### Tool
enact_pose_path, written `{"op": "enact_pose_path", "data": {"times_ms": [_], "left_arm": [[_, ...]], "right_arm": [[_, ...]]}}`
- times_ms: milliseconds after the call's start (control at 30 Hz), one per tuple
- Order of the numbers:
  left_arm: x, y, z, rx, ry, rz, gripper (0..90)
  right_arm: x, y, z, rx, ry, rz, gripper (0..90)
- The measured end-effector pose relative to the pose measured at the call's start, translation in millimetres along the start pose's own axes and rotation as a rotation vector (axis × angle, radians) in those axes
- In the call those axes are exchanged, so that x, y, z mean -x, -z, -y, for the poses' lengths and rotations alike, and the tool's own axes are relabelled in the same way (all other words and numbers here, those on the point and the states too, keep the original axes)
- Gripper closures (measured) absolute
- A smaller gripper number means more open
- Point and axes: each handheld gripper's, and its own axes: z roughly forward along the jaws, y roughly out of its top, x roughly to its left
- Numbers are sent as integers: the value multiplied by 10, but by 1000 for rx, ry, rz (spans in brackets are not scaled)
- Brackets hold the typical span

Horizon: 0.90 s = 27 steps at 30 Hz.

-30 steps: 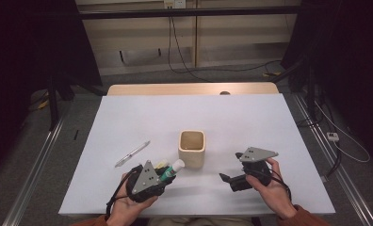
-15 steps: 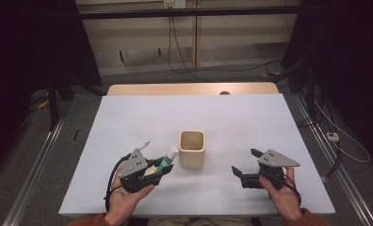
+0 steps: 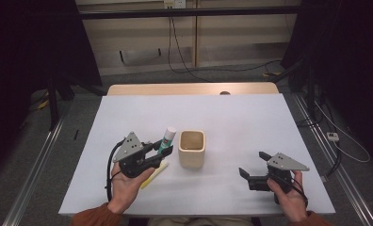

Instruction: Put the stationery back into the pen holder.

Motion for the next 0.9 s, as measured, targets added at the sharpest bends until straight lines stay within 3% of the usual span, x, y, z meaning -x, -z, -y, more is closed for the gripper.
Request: {"op": "enact_pose_path", "data": {"times_ms": [100,200,333,400,500,633,733,900], "left_arm": [[-25,-47,-43,11,2,-6,661],[-55,-104,-81,24,40,9,661],[-77,-212,-166,27,27,2,661],[-69,-276,-212,21,-12,-33,661],[-72,-378,-252,27,-5,-37,661],[-76,-530,-281,24,6,-13,661],[-81,-645,-275,33,-29,11,660],[-70,-784,-236,33,-10,24,661]], "right_arm": [[21,2,20,-1,-4,-3,46],[30,4,32,-1,-11,-2,44],[45,7,30,7,-15,10,45],[52,4,32,7,-20,14,46],[58,8,32,13,-24,15,46],[55,7,34,16,-27,8,46],[54,9,34,16,-27,2,51],[49,7,28,26,-21,-5,47]]}}
